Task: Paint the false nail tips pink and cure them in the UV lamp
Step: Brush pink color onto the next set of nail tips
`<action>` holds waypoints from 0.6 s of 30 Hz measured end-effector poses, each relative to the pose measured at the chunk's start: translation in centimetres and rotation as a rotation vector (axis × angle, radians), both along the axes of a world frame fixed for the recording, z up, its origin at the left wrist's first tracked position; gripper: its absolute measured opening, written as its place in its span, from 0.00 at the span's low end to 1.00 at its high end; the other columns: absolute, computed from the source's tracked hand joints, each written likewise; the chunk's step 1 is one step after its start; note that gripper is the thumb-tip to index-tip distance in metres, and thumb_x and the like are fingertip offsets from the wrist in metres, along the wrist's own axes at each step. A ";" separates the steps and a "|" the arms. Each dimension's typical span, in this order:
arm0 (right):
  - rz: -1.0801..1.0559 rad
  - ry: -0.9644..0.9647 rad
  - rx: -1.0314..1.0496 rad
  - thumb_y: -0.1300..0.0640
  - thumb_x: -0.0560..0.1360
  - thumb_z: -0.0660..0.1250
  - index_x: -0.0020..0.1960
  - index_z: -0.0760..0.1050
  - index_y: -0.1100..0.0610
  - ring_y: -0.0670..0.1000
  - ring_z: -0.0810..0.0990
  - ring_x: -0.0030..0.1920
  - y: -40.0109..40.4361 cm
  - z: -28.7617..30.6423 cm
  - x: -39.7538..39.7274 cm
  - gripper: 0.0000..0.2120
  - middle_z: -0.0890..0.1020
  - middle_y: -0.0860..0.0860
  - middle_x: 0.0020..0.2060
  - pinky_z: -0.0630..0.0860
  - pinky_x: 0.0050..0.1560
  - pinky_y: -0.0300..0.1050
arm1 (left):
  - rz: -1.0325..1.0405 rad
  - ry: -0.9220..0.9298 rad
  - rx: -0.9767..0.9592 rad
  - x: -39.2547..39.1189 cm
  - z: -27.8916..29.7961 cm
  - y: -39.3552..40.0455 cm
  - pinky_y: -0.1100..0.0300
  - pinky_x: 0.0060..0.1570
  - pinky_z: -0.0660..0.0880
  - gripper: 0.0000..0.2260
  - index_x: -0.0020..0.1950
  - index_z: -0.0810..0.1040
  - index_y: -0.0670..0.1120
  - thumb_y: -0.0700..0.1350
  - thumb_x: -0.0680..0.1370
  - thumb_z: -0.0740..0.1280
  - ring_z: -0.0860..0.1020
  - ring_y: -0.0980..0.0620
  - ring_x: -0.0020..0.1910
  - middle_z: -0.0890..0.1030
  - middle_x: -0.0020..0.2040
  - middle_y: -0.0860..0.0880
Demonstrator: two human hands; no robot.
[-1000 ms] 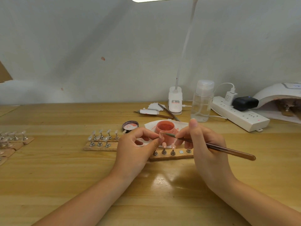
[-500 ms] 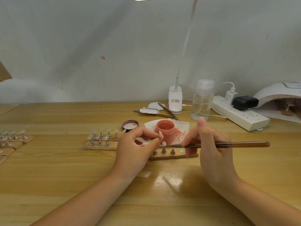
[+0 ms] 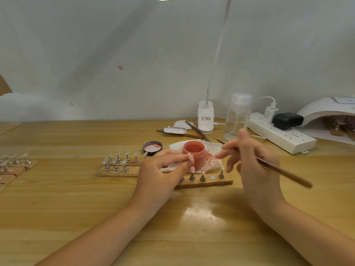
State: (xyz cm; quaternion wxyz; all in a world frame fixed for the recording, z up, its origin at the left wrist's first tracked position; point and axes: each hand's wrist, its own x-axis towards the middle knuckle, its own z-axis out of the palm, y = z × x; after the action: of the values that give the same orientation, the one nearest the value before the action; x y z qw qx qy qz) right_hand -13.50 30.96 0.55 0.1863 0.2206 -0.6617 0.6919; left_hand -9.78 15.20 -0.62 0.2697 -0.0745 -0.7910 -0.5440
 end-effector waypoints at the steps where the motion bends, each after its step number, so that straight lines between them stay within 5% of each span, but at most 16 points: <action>1: 0.000 0.071 0.084 0.45 0.72 0.59 0.39 0.77 0.55 0.43 0.78 0.28 0.0 -0.1 -0.1 0.15 0.82 0.49 0.31 0.73 0.27 0.35 | -0.006 0.008 -0.009 0.0 0.0 0.0 0.72 0.46 0.71 0.04 0.39 0.82 0.54 0.47 0.67 0.69 0.79 0.62 0.43 0.83 0.40 0.54; 3: -0.003 0.180 0.262 0.46 0.71 0.68 0.45 0.77 0.53 0.41 0.80 0.38 -0.2 -0.2 -0.1 0.10 0.82 0.43 0.37 0.77 0.35 0.37 | -0.018 0.021 -0.025 -0.1 -0.2 0.0 0.70 0.46 0.72 0.05 0.41 0.83 0.52 0.47 0.67 0.70 0.79 0.60 0.44 0.83 0.40 0.53; 7: 0.031 0.276 0.425 0.53 0.64 0.74 0.51 0.75 0.50 0.35 0.76 0.50 -0.6 -0.8 -0.1 0.17 0.78 0.36 0.47 0.71 0.51 0.29 | -0.055 0.048 -0.028 -0.2 -0.4 0.1 0.67 0.45 0.73 0.06 0.42 0.82 0.56 0.48 0.66 0.69 0.79 0.60 0.43 0.82 0.39 0.56; 10: 0.058 0.270 0.468 0.59 0.64 0.78 0.50 0.77 0.53 0.36 0.76 0.51 -0.6 -1.0 -0.4 0.17 0.78 0.35 0.46 0.70 0.51 0.29 | -0.078 0.060 -0.058 -0.2 -0.5 0.1 0.66 0.43 0.73 0.07 0.42 0.82 0.58 0.48 0.66 0.69 0.78 0.61 0.43 0.82 0.38 0.57; 18: 0.044 0.341 0.455 0.55 0.66 0.73 0.46 0.77 0.53 0.36 0.77 0.47 -0.7 -1.1 -0.5 0.10 0.77 0.34 0.42 0.73 0.49 0.32 | -0.084 0.069 -0.124 -0.1 -0.4 0.1 0.69 0.45 0.72 0.07 0.42 0.81 0.59 0.48 0.67 0.69 0.78 0.59 0.44 0.82 0.43 0.58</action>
State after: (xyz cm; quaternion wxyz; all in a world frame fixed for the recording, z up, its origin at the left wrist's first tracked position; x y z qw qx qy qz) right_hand -14.05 30.25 -0.57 0.2253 0.3843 -0.7542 0.4823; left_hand -9.86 15.29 -0.98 0.2688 -0.1428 -0.8097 -0.5017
